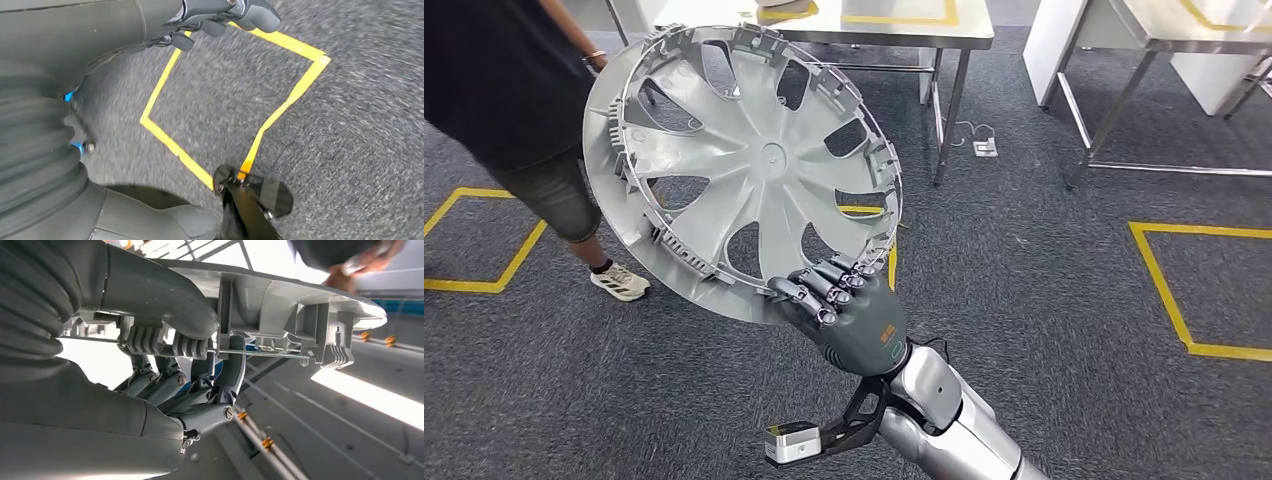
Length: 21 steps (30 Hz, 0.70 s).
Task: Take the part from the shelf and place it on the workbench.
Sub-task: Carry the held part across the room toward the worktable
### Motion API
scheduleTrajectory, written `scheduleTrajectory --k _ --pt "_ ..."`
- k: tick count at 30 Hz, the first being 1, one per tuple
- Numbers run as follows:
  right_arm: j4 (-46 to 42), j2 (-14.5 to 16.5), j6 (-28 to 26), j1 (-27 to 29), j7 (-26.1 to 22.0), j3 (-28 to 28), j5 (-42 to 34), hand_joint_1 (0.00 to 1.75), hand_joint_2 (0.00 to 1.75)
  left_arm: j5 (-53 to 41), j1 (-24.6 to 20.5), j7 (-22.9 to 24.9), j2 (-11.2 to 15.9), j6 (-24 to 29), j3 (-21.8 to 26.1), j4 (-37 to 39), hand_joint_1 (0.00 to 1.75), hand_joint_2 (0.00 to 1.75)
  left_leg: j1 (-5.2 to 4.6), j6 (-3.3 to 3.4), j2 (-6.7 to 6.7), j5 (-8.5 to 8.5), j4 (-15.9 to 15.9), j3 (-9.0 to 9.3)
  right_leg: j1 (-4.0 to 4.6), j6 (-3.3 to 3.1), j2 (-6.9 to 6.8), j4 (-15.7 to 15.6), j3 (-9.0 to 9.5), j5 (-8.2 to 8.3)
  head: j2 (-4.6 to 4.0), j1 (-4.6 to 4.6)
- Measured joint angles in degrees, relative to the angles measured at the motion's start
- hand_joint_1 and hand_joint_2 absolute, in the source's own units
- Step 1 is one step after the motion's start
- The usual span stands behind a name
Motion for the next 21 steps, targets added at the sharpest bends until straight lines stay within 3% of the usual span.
scheduleTrajectory --k 1,2,3,5,7,9,10,12,14,16,17,18,19,21 --pt "0.2 0.0 -0.3 0.0 0.0 0.0 -0.2 1.75 1.75 -0.3 0.2 -0.1 0.1 0.1 -0.4 0.0 0.00 1.75 0.15 -0.14 -0.09 0.28 1.0 -0.60 -0.07 0.07 0.90 0.0 -0.01 0.05 0.00 0.00" --pt "0.3 0.0 -0.5 0.0 0.0 0.0 -0.5 1.75 1.75 -0.6 0.3 -0.4 0.3 0.2 -0.7 0.0 0.00 1.75 0.32 -0.26 -0.23 1.72 -0.2 -0.11 -0.19 0.21 1.83 0.1 0.00 0.08 0.00 0.00" --pt "0.4 0.0 -0.7 0.0 0.0 -0.1 -0.8 1.75 1.75 -0.7 0.4 -0.8 0.5 0.3 -0.9 0.0 0.00 1.75 0.54 -0.40 -0.70 3.89 -3.6 1.36 -0.36 0.41 2.71 0.2 0.00 0.08 0.00 0.01" --pt "0.4 0.0 -0.8 0.0 -0.1 -0.3 -1.3 1.75 1.75 -0.5 0.4 -2.0 0.9 0.4 -1.3 -0.1 0.00 1.75 1.11 -0.64 -3.38 7.13 -11.2 4.70 -0.61 1.09 4.26 0.8 -0.28 -0.02 0.00 -0.12" --pt "0.4 0.0 -0.8 -0.1 -0.3 -0.5 -1.7 1.75 1.75 0.1 0.3 -2.9 1.3 0.4 -1.4 -0.1 0.00 1.75 1.26 -0.27 -5.09 7.67 -14.4 5.92 -0.68 1.97 5.47 1.0 -0.82 0.07 0.00 -0.27" --pt "0.5 0.0 -0.8 -0.1 -0.9 -0.7 -2.2 1.75 1.75 0.4 0.3 -3.7 1.7 0.1 -1.4 -0.2 0.00 1.75 1.09 0.75 -4.17 7.87 -14.5 5.98 -0.85 2.81 6.38 0.8 -1.20 0.44 0.00 -0.31" --pt "0.6 -0.1 -0.8 -0.1 -1.3 -0.8 -2.6 1.75 1.75 0.3 0.3 -4.0 1.8 0.0 -1.4 -0.3 0.00 1.75 1.08 1.26 -3.70 8.09 -14.7 6.05 -0.85 3.12 5.85 1.0 -1.43 0.29 0.00 -0.25" --pt "0.8 -0.2 -0.8 -0.2 -1.9 -1.0 -3.4 1.75 1.75 -0.2 0.2 -4.6 1.9 -0.2 -1.6 -0.3 0.00 1.75 1.15 2.01 -2.77 8.50 -14.9 6.03 -0.62 3.54 2.78 4.5 -3.12 -1.86 0.00 0.24" --pt "1.0 -0.2 -0.8 -0.3 -2.1 -1.0 -3.9 1.75 1.75 -0.5 0.3 -4.8 1.9 0.1 -1.8 -0.4 0.00 1.75 0.87 2.27 -1.89 8.55 -14.9 5.89 -0.43 3.74 -0.29 12.2 -6.55 -5.71 0.00 0.67" --pt "1.3 -0.3 -1.1 -0.2 -2.2 -1.1 -4.3 1.75 1.75 -0.7 0.5 -4.6 1.9 0.8 -1.8 -0.4 0.00 1.75 0.64 2.35 -1.02 8.51 -14.9 5.81 -0.42 3.66 -0.95 17.6 -8.91 -7.39 0.00 0.68" --pt "1.6 -0.4 -1.6 -0.1 -2.2 -1.2 -4.6 1.75 1.75 -0.8 0.5 -4.5 1.9 1.3 -1.8 -0.4 0.00 1.75 0.56 2.36 -0.73 8.50 -14.9 5.81 -0.39 3.49 -1.00 17.2 -8.55 -6.66 0.00 0.68" --pt "1.7 -0.4 -2.3 -0.2 -2.4 -1.4 -5.0 1.75 1.75 -0.9 0.5 -4.3 2.0 1.8 -1.8 -0.4 0.00 1.75 0.48 2.36 -0.53 8.48 -14.9 5.86 -0.32 3.21 -1.02 14.3 -6.96 -4.99 0.00 0.69" --pt "1.9 -0.4 -3.1 -0.2 -2.6 -1.6 -5.3 1.75 1.75 -0.8 0.4 -4.1 2.0 2.3 -1.8 -0.4 0.00 1.75 0.42 2.34 -0.39 8.45 -14.9 5.93 -0.16 2.82 -1.09 9.9 -4.59 -3.03 0.00 0.69" --pt "2.0 -0.4 -4.2 -0.6 -3.2 -1.9 -5.7 1.75 1.75 -0.6 0.3 -3.9 2.0 2.8 -1.8 -0.4 0.00 1.75 0.20 2.05 -0.14 8.37 -14.8 5.87 0.36 2.02 -1.43 2.6 -0.84 -0.79 0.00 0.66"
